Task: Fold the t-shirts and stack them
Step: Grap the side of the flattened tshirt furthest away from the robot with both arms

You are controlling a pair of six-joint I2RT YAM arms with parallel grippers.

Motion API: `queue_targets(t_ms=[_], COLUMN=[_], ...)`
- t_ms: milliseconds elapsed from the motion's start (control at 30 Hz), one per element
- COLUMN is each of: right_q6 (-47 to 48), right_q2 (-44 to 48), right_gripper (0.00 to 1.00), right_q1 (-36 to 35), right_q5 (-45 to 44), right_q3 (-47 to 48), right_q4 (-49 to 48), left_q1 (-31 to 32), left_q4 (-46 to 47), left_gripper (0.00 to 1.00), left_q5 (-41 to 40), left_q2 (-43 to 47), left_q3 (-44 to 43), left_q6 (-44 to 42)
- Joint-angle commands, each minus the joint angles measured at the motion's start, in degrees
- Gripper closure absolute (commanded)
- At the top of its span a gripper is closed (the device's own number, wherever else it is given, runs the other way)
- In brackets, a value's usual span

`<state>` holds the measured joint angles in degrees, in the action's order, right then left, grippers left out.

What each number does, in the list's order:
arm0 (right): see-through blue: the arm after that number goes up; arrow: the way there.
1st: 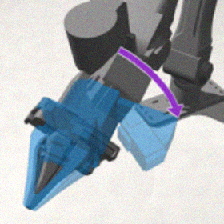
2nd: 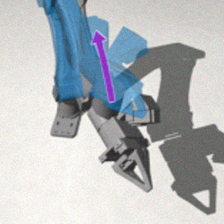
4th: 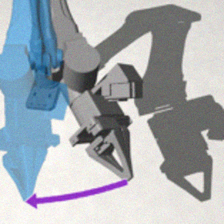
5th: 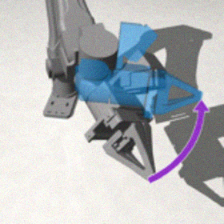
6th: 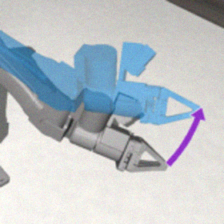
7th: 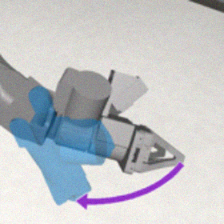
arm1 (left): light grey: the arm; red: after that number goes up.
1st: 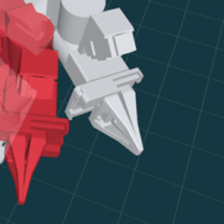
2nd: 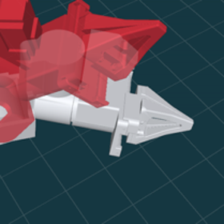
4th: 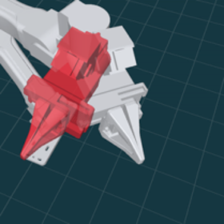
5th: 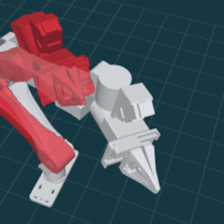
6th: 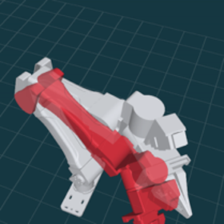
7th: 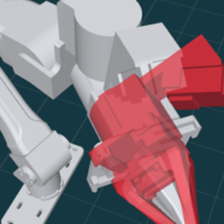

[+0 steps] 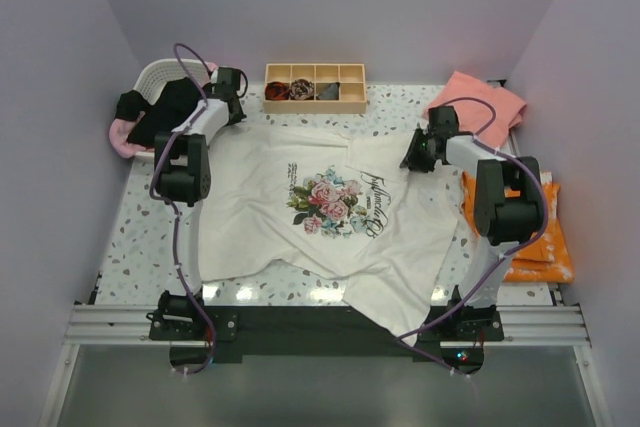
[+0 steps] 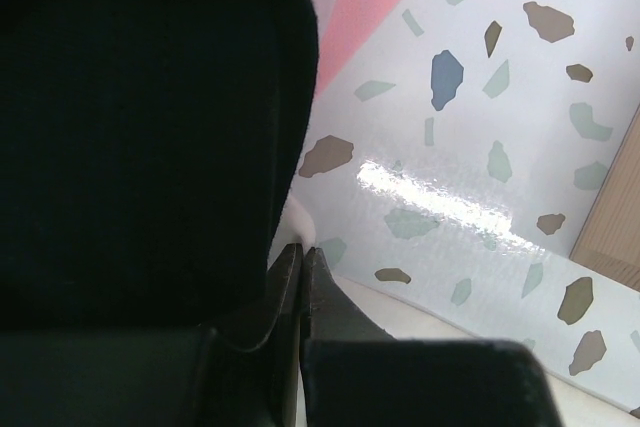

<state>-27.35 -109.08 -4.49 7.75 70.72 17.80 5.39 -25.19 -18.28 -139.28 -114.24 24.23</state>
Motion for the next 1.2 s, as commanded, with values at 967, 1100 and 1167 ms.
queue_targets(t_ms=[967,1100,1167], right_q6=[5.9,8.1,8.63], right_q2=[13.09,16.44,17.58], right_gripper=[1.0,1.0,1.0], right_q1=[0.45,0.89,0.97], right_q5=[-1.23,-3.79,-4.58], right_q3=[1.7,3.02,3.02], right_q4=[4.78,8.99,9.79], left_q1=[0.06,0.68,0.76], left_q4=[-2.76,-1.27,-1.26], left_gripper=[1.0,1.0,1.0], left_q5=[1.58,0.36,-0.26], left_q2=[8.14,13.67,14.82], left_q3=[4.97,8.85,10.17], left_q6=[-1.99,-1.99,-1.99])
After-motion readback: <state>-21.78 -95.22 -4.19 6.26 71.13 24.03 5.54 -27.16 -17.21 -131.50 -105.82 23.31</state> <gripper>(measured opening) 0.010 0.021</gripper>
